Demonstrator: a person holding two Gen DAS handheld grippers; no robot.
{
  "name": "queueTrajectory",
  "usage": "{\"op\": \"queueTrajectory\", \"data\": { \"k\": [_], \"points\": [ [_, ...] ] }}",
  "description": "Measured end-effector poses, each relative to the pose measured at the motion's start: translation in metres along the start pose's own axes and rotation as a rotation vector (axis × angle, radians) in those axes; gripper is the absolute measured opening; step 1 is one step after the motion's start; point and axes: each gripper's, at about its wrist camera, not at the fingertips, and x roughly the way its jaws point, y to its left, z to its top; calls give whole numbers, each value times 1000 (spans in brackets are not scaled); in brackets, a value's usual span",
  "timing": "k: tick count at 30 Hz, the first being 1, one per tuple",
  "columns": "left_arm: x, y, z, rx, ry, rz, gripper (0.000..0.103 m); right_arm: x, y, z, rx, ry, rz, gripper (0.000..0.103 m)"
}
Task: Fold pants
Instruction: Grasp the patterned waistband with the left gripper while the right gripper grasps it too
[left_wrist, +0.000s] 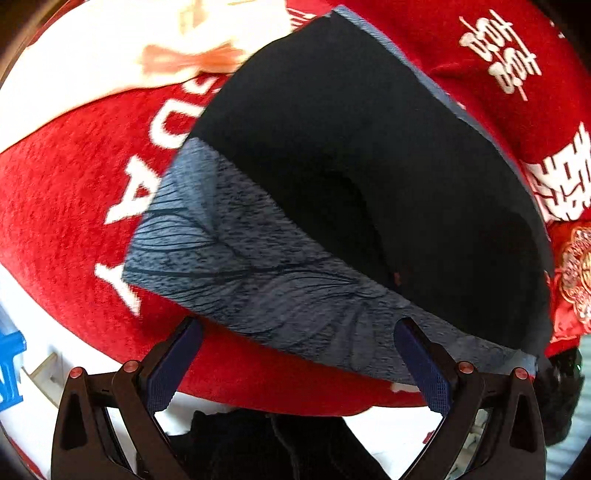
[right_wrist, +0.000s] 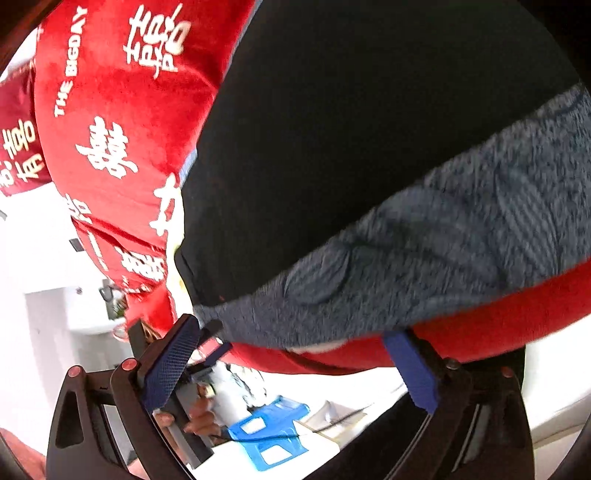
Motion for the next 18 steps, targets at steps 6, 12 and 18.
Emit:
{"op": "queueTrajectory", "data": {
  "k": [6,12,18],
  "points": [
    [5,-18,4,40,30,-34,103,-1,-9,-2,51,-26,54,99],
    [2,-8,18,-87,1,-134,103,6,-29,-7,124,-23,165,90],
    [-18,15,18,-126,-13,-175,71,9,-45,-2,237,-62,305,18]
  ]
}}
